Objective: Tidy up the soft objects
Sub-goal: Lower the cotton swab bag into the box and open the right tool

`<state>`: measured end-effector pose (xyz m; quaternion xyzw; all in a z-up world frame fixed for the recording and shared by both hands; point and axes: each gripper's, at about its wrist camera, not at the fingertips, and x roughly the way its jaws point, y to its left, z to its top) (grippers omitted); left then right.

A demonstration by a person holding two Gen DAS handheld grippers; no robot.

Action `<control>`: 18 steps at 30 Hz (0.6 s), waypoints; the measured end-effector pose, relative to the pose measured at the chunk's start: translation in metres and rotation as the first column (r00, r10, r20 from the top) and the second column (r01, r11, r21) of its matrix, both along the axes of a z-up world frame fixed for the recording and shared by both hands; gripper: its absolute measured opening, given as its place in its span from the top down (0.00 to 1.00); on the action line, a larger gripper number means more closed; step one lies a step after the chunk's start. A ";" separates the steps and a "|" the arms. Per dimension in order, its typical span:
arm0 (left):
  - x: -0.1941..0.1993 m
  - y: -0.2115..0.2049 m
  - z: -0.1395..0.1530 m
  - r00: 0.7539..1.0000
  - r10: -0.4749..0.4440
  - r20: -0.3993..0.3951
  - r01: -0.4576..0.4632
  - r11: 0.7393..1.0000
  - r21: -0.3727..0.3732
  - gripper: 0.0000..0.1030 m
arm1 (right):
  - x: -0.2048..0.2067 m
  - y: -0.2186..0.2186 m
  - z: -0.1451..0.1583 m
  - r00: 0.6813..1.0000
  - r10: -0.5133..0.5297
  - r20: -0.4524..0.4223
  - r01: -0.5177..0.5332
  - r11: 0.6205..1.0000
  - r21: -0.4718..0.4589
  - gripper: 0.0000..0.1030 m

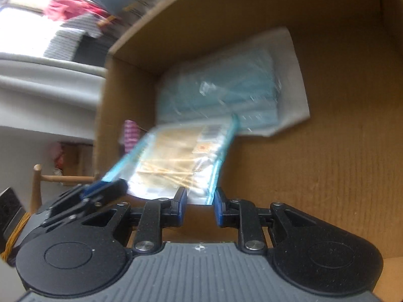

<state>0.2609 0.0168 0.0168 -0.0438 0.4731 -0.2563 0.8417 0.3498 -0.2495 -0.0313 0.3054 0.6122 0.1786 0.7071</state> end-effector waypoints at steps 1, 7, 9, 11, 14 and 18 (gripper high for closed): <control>0.002 0.001 -0.001 1.000 0.005 0.000 -0.005 1.000 0.002 0.67 | 0.002 0.000 -0.004 1.000 0.004 -0.022 -0.005 1.000 -0.003 0.70; -0.014 0.022 0.011 0.996 0.055 0.069 -0.052 0.998 -0.038 0.52 | -0.003 -0.005 -0.004 1.000 -0.002 -0.021 0.000 0.999 -0.053 0.58; -0.020 0.032 0.017 0.994 0.070 0.087 -0.063 0.995 -0.079 0.44 | -0.002 -0.010 -0.002 1.000 -0.009 -0.007 0.009 0.998 -0.068 0.57; -0.029 0.043 0.025 0.989 0.094 0.114 -0.079 0.989 -0.129 0.42 | 0.000 -0.010 -0.001 1.000 -0.018 -0.009 0.017 0.996 -0.093 0.57; -0.039 0.050 0.033 0.982 0.114 0.151 -0.089 0.983 -0.161 0.38 | 0.008 -0.002 -0.005 1.000 -0.011 -0.028 0.007 0.991 -0.132 0.57; -0.042 0.054 0.035 0.980 0.132 0.148 -0.102 0.975 -0.198 0.33 | 0.020 0.018 0.005 0.998 0.027 0.051 -0.014 0.970 -0.242 0.57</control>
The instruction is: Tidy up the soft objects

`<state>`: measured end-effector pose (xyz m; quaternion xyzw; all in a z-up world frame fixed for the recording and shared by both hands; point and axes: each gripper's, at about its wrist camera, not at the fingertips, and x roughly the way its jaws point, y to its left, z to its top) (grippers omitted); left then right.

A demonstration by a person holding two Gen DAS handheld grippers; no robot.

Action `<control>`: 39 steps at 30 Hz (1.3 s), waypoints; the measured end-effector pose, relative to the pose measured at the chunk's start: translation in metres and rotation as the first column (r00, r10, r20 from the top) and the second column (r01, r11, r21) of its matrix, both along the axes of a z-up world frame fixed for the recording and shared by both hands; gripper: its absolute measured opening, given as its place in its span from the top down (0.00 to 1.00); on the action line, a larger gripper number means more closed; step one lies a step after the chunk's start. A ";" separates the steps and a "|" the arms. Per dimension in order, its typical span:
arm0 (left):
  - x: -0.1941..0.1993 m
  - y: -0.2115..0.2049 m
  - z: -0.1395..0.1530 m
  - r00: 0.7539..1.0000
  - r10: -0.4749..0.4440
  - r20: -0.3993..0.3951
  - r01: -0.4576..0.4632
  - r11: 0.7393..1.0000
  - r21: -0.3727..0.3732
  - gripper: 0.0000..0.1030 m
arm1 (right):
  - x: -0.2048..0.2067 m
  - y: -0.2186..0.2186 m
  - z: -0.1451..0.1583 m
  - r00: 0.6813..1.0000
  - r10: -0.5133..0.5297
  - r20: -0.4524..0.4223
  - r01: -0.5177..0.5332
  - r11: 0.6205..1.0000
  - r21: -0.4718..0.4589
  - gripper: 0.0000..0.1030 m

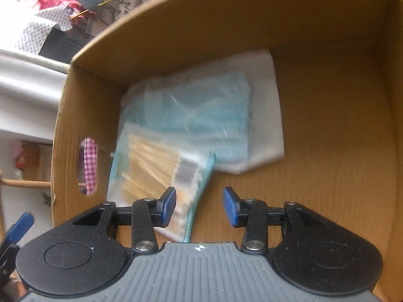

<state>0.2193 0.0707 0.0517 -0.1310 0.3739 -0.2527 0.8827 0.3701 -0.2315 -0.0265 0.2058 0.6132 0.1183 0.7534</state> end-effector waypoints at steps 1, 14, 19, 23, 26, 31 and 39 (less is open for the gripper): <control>-0.001 0.002 0.000 1.000 0.009 -0.001 -0.009 1.000 -0.008 0.32 | 0.006 0.005 0.007 0.999 0.017 0.032 -0.017 1.000 -0.017 0.57; -0.023 0.025 -0.003 0.998 0.043 0.036 -0.043 0.999 -0.024 0.13 | 0.063 0.096 -0.001 0.961 0.254 0.110 -0.240 0.962 -0.131 0.51; -0.027 0.032 -0.007 0.997 0.059 0.044 -0.059 0.998 -0.008 0.12 | 0.056 0.109 0.003 0.942 0.315 0.120 -0.301 0.946 -0.119 0.47; -0.027 0.035 -0.011 0.998 0.063 0.031 -0.063 0.998 -0.007 0.12 | 0.050 0.120 0.001 0.929 0.352 0.110 -0.338 0.933 -0.124 0.47; -0.027 0.037 -0.011 0.997 0.071 0.029 -0.071 0.997 -0.014 0.12 | 0.048 0.123 0.002 0.929 0.351 0.120 -0.340 0.935 -0.104 0.47; -0.031 0.041 -0.011 0.996 0.088 0.032 -0.087 0.996 -0.023 0.08 | 0.043 0.108 0.021 0.937 0.299 0.179 -0.297 0.954 -0.039 0.47; -0.038 0.055 -0.009 0.990 0.124 0.063 -0.121 0.991 -0.052 0.02 | 0.026 0.068 0.042 0.968 0.217 0.123 -0.207 0.974 -0.090 0.47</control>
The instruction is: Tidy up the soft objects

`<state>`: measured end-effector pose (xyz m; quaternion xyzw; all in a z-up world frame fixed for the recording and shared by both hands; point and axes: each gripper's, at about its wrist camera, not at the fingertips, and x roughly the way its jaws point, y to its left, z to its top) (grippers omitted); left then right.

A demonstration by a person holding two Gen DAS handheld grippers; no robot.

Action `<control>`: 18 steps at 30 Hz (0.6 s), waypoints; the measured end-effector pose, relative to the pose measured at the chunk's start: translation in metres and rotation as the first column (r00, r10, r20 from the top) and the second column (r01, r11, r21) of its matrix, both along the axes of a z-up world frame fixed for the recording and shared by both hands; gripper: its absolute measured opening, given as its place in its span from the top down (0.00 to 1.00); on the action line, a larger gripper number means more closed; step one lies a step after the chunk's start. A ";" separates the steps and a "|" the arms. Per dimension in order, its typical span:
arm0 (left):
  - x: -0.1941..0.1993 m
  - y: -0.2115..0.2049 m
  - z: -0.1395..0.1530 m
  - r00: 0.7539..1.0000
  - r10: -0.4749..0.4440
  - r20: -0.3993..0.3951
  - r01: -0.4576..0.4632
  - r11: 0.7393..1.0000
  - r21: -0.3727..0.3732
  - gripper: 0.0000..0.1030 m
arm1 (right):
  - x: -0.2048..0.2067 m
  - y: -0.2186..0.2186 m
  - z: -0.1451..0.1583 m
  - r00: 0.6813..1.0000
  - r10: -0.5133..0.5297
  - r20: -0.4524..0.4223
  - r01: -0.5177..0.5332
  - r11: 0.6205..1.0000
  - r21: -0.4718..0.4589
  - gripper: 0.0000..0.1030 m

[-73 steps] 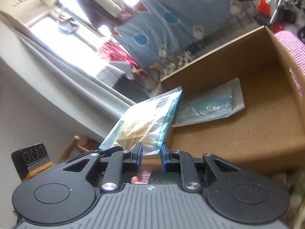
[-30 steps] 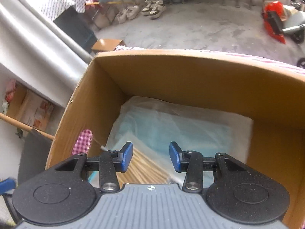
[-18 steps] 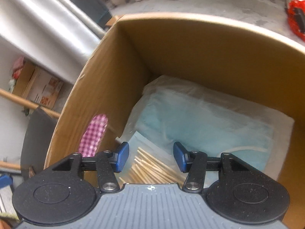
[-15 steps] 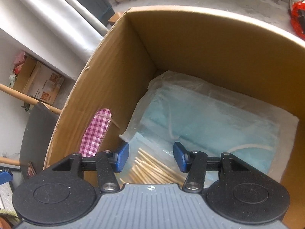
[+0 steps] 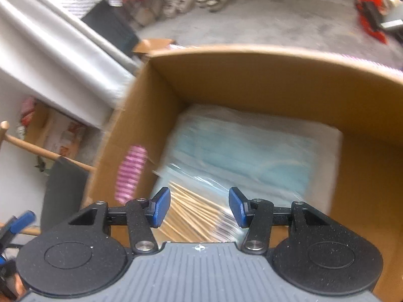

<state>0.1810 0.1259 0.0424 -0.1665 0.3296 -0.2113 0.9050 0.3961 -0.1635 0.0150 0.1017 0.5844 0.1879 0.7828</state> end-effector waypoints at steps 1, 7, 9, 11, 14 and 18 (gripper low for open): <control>0.001 0.002 0.000 1.000 0.004 0.001 -0.004 1.000 -0.002 0.02 | 0.000 -0.005 -0.004 1.000 -0.007 -0.011 0.007 1.000 -0.013 0.47; 0.006 0.010 -0.002 1.000 0.024 0.011 -0.024 1.000 -0.009 0.02 | 0.014 -0.004 -0.031 0.998 -0.016 -0.062 0.014 0.999 -0.044 0.47; 0.009 0.011 -0.003 1.000 0.026 0.010 -0.026 1.000 -0.004 0.02 | 0.020 0.002 -0.032 0.999 0.005 -0.043 -0.006 0.999 -0.031 0.47; 0.012 0.010 -0.004 1.000 0.031 0.005 -0.031 1.000 -0.002 0.01 | 0.022 0.010 -0.034 0.999 0.029 -0.031 -0.029 0.999 -0.015 0.47; 0.016 0.010 -0.007 0.999 0.033 0.000 -0.033 0.999 -0.001 0.02 | 0.025 0.025 -0.041 0.997 0.066 -0.050 -0.066 0.998 -0.014 0.47; 0.017 0.010 -0.008 1.000 0.029 0.003 -0.029 1.000 0.006 0.01 | 0.022 0.037 -0.053 0.990 0.107 -0.087 -0.108 0.994 -0.008 0.47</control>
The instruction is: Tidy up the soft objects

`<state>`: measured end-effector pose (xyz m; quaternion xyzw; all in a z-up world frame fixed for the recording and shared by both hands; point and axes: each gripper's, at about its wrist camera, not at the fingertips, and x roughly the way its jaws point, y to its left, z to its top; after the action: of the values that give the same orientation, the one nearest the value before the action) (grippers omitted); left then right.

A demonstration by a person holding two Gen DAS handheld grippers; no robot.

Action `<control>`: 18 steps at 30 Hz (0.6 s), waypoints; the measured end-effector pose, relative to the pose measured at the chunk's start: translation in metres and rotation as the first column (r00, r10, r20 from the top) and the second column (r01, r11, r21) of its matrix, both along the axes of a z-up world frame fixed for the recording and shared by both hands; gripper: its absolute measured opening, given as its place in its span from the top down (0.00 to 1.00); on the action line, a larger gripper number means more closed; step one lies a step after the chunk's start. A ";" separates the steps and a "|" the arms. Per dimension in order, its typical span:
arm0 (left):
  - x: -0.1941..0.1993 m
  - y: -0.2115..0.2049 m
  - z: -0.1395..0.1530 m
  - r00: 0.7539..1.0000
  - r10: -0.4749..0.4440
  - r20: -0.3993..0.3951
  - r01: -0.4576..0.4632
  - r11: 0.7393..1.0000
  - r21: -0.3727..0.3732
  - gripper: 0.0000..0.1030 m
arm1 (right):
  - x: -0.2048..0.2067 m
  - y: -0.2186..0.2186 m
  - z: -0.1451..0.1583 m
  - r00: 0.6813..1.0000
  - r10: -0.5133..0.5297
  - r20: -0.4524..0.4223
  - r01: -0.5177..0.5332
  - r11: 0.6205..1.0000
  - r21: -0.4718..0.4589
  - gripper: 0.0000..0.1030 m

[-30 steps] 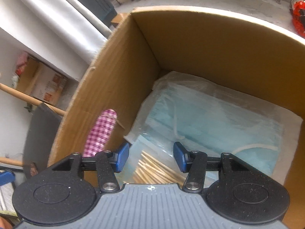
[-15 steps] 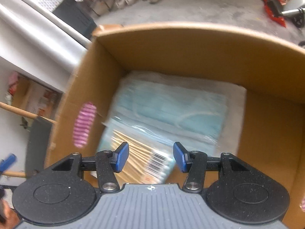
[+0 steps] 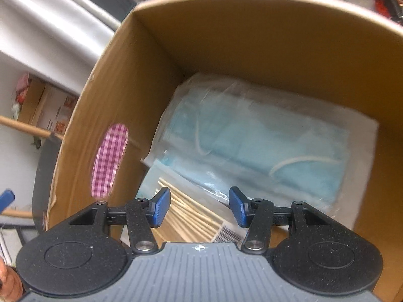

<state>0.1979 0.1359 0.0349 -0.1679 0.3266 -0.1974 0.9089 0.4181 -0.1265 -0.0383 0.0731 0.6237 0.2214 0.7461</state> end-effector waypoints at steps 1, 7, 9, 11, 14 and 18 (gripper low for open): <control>0.000 0.000 -0.001 1.000 -0.001 -0.001 0.001 1.000 0.002 0.01 | -0.002 0.002 0.000 1.000 0.011 0.004 -0.011 1.000 0.005 0.47; 0.001 -0.003 -0.004 1.000 -0.008 -0.017 0.008 1.000 -0.001 0.01 | -0.002 0.013 -0.001 0.998 0.049 0.026 -0.050 0.998 0.026 0.47; 0.002 -0.004 -0.006 1.000 -0.016 -0.025 0.016 1.000 0.002 0.01 | 0.000 0.015 -0.001 0.998 0.051 0.031 -0.052 0.998 0.030 0.47; 0.002 -0.005 -0.006 0.999 -0.018 -0.027 0.018 1.000 0.003 0.01 | 0.000 0.014 0.003 0.998 0.046 0.044 -0.047 0.998 0.037 0.48; 0.001 -0.006 -0.006 1.000 -0.018 -0.025 0.018 1.000 -0.001 0.01 | -0.004 0.006 0.017 0.997 0.017 0.074 -0.021 0.998 0.055 0.48; 0.000 -0.005 -0.007 1.000 -0.019 -0.022 0.019 1.000 -0.006 0.01 | -0.019 -0.019 0.033 0.996 -0.056 0.064 0.053 0.998 0.038 0.48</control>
<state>0.1982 0.1309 0.0277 -0.1700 0.3377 -0.2050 0.9028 0.3989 -0.1459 -0.0055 0.0964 0.5928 0.2146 0.7702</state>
